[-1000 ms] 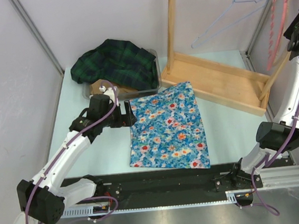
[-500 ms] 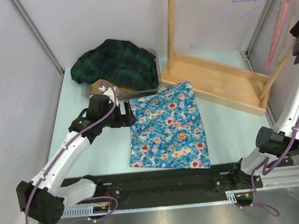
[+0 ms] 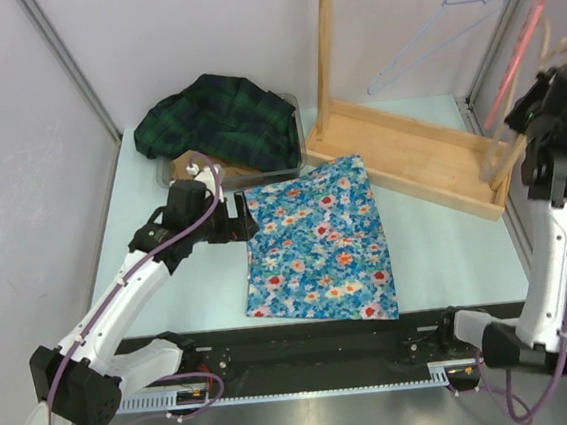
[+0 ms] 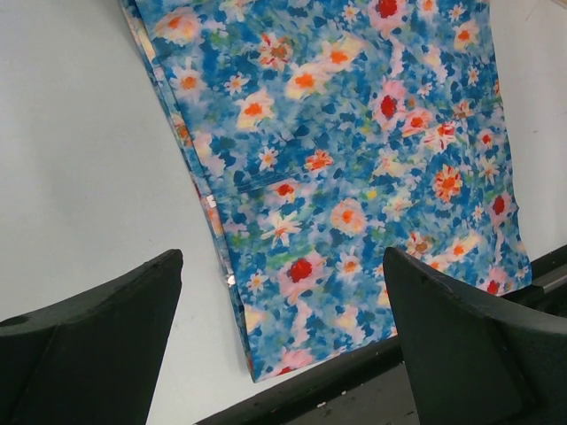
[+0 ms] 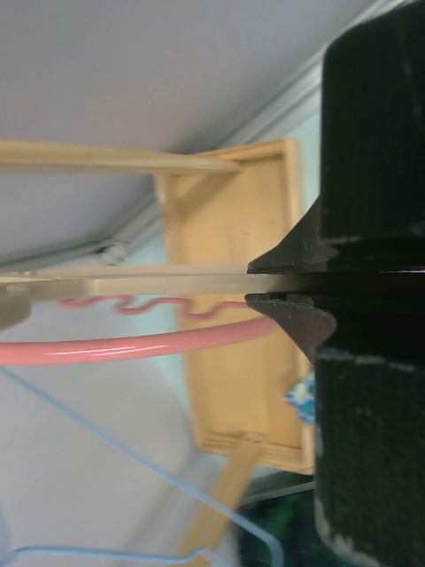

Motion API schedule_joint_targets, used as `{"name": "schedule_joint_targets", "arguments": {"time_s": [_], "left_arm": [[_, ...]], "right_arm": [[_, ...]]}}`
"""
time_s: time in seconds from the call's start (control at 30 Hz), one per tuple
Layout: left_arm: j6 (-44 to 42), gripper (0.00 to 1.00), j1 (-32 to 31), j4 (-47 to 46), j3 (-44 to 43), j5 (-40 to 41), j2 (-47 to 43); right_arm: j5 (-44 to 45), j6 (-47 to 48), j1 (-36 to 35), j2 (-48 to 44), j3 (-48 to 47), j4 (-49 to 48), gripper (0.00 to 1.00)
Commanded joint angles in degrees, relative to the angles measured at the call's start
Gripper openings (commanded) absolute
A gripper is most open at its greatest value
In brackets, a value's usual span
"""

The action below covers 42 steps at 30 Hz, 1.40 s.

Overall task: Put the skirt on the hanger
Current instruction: Grab a hanger with the right arm, then place skirt on hanger

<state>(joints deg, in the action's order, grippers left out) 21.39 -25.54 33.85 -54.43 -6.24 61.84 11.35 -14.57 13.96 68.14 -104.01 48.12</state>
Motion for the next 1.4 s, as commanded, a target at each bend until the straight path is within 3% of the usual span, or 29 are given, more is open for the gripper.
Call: {"name": "schedule_joint_targets", "arguments": {"time_s": [0.0,0.23,0.53,0.63,0.83,0.87,0.9,1.0,1.2,1.37], "left_arm": [[0.06,0.98,0.05,0.69,-1.29,0.18,-2.25],[0.76,0.99,0.05,3.07,-1.73,2.11,-4.62],[2.34,0.99,0.05,4.65,-2.87,5.45,-5.77],[3.13,0.99,0.05,3.60,-3.48,5.62,-4.72],[3.75,0.99,0.05,3.16,-7.00,5.54,-1.56],[3.66,0.99,0.05,3.07,-7.78,5.80,-1.03],[3.49,0.99,0.05,3.16,-8.23,5.89,-0.68],[4.01,0.99,0.05,3.33,-9.37,5.98,0.56],[5.15,0.97,0.05,3.60,-9.11,5.28,1.09],[6.21,0.94,0.05,3.42,-7.53,4.83,0.82]], "right_arm": [[8.31,-5.81,-8.21,-8.45,8.63,1.69,0.00],[11.94,-16.62,-19.92,-20.05,23.13,13.04,0.00],[0.26,-20.24,-28.63,-24.37,31.14,17.89,0.00],[-2.74,-21.64,-33.80,-26.20,35.70,14.21,0.00],[1.21,-23.31,-52.16,-24.20,40.19,3.49,0.00],[4.52,-23.23,-55.49,-22.37,40.11,-0.09,0.00],[7.08,-22.70,-63.71,-21.39,40.11,-2.22,0.00],[15.88,-19.37,-75.70,-16.74,40.20,-10.57,0.00],[19.49,-16.03,-78.91,-5.15,40.81,-23.32,0.00],[19.93,-11.63,-78.82,0.67,41.69,-39.40,0.00]]}}
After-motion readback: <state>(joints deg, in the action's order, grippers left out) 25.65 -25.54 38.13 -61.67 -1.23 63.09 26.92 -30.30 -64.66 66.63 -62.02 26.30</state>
